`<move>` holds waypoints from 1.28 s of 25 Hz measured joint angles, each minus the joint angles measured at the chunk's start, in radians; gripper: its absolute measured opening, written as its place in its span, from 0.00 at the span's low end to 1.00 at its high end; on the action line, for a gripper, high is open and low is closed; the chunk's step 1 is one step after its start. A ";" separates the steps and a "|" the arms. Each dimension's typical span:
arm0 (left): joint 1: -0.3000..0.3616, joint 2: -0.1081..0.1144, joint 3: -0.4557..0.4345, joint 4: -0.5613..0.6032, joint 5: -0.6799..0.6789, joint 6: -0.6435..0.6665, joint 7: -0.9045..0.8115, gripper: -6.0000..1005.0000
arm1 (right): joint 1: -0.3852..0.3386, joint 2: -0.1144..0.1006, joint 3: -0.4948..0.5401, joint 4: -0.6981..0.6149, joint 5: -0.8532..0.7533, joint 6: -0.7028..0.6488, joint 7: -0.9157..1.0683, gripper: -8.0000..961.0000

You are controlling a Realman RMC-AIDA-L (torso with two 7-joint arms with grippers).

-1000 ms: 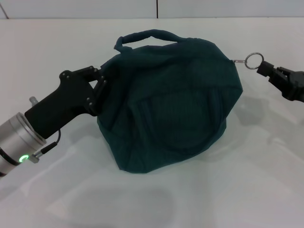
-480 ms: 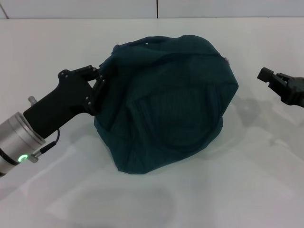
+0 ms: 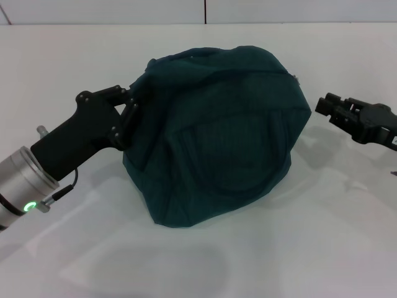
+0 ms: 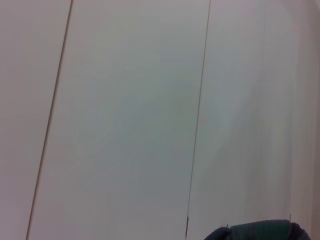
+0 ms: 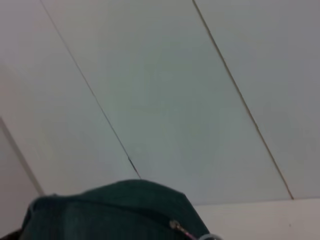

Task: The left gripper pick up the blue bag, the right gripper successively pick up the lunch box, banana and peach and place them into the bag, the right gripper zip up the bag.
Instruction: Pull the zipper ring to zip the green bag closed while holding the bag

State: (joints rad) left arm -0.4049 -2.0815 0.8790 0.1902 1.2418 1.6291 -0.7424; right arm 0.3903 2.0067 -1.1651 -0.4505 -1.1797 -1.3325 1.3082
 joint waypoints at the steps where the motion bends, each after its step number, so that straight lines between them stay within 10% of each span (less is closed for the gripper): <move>1: -0.001 0.000 0.000 0.000 0.000 0.000 0.000 0.06 | 0.003 0.001 0.000 0.000 -0.005 0.005 -0.001 0.16; 15: 0.000 -0.001 0.001 0.000 0.001 0.000 0.000 0.05 | 0.087 0.009 -0.003 0.012 -0.055 0.041 0.000 0.73; 32: 0.000 -0.003 0.001 0.000 0.004 0.000 0.000 0.05 | 0.115 0.017 -0.003 0.010 -0.037 0.091 -0.009 0.71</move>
State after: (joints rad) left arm -0.4049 -2.0847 0.8796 0.1902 1.2456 1.6292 -0.7424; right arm 0.5057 2.0233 -1.1681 -0.4400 -1.2163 -1.2420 1.2992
